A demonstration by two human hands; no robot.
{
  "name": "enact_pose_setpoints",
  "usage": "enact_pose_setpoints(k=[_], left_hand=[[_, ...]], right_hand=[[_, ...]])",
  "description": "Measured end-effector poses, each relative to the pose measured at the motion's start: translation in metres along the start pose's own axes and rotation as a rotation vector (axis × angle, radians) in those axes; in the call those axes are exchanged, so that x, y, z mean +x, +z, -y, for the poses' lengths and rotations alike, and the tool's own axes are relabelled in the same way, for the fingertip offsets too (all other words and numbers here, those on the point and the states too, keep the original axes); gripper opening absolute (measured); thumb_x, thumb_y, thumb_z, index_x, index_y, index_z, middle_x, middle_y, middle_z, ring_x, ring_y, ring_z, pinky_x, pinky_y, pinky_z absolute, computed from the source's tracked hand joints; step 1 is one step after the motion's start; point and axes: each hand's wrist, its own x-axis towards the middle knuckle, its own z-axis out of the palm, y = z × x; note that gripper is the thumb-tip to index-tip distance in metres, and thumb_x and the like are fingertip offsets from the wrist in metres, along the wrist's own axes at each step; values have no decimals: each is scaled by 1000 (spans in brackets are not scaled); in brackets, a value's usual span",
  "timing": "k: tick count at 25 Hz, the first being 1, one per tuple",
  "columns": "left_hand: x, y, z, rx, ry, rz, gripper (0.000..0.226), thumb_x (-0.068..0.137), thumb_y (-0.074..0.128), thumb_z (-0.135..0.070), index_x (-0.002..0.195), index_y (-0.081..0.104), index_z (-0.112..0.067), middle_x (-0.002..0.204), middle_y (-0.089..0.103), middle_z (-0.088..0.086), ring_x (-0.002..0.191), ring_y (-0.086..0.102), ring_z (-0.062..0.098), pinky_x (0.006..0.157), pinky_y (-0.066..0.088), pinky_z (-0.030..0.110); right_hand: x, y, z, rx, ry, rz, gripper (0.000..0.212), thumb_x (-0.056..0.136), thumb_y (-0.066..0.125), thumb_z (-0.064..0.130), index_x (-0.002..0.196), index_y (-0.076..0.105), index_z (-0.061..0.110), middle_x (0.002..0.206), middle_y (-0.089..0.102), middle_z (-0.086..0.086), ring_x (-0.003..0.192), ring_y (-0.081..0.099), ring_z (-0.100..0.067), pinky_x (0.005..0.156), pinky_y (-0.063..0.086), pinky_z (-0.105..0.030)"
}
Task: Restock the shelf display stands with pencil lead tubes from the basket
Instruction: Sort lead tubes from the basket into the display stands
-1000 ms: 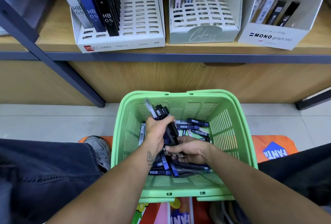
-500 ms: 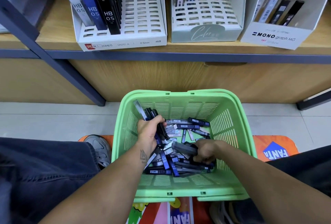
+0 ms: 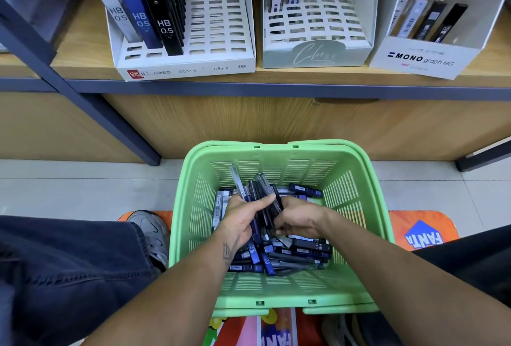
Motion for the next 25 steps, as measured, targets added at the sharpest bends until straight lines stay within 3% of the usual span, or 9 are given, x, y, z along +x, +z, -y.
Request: enact_pose_setpoints(k=[2, 5, 8, 9, 11, 16, 18, 20, 25], left_hand=[[2, 2, 0, 54, -6, -19, 63, 59, 96, -13, 104, 52, -13, 101, 73, 21, 89, 75, 37, 71, 62, 55], [1, 6, 1, 64, -29, -55, 60, 58, 96, -11, 97, 50, -14, 96, 73, 22, 85, 75, 38, 73, 60, 61], [1, 5, 0, 23, -70, -54, 58, 63, 94, -4, 103, 52, -7, 93, 74, 25, 80, 76, 38, 69, 61, 59], [1, 5, 0, 13, -83, -55, 59, 65, 92, -2, 108, 52, -5, 95, 73, 26, 80, 76, 38, 67, 61, 57], [2, 6, 0, -14, -86, -65, 54, 69, 90, -1, 110, 55, 0, 90, 75, 26, 79, 76, 38, 63, 62, 50], [7, 2, 2, -62, -51, -135, 51, 73, 87, -4, 116, 61, 6, 94, 74, 27, 82, 76, 37, 60, 60, 42], [5, -2, 2, -64, -66, -127, 51, 74, 87, -3, 116, 60, 7, 94, 74, 27, 82, 76, 37, 60, 60, 41], [5, -5, 1, -63, -84, -100, 50, 75, 86, -3, 116, 61, 9, 93, 74, 28, 79, 76, 36, 59, 61, 42], [5, -5, -2, -77, -89, -78, 63, 74, 87, -2, 127, 52, 4, 108, 71, 29, 91, 75, 39, 66, 62, 47]], right_hand=[[-2, 3, 2, -60, 4, 8, 54, 81, 55, -24, 126, 45, 4, 110, 61, -29, 85, 64, -31, 81, 53, -41], [-6, 4, 6, -134, -35, 77, 51, 74, 56, -27, 117, 53, 1, 99, 62, -28, 90, 62, -40, 87, 45, -48], [-13, 0, 13, -333, -27, 162, 52, 76, 61, -24, 121, 54, 1, 108, 64, -26, 101, 67, -37, 95, 53, -46], [-15, -1, 14, -343, -18, 186, 52, 77, 60, -23, 122, 53, 1, 108, 65, -23, 100, 68, -33, 91, 55, -43], [-16, -1, 16, -270, -17, 178, 50, 78, 56, -26, 117, 54, 6, 102, 64, -17, 94, 69, -27, 81, 57, -37], [-13, 7, 15, -109, 34, 88, 57, 85, 48, -21, 123, 43, 20, 110, 61, -18, 100, 72, -41, 89, 60, -50], [-14, 10, 16, -179, 66, 122, 53, 89, 49, -18, 125, 39, 20, 108, 66, -21, 88, 75, -38, 76, 64, -40], [-16, 9, 19, -286, 50, 137, 49, 88, 53, -18, 127, 42, 9, 105, 69, -26, 75, 72, -28, 59, 57, -25], [-21, 8, 22, -206, 16, 202, 55, 81, 52, -29, 126, 48, 5, 95, 62, -13, 85, 65, -22, 62, 54, -22]])
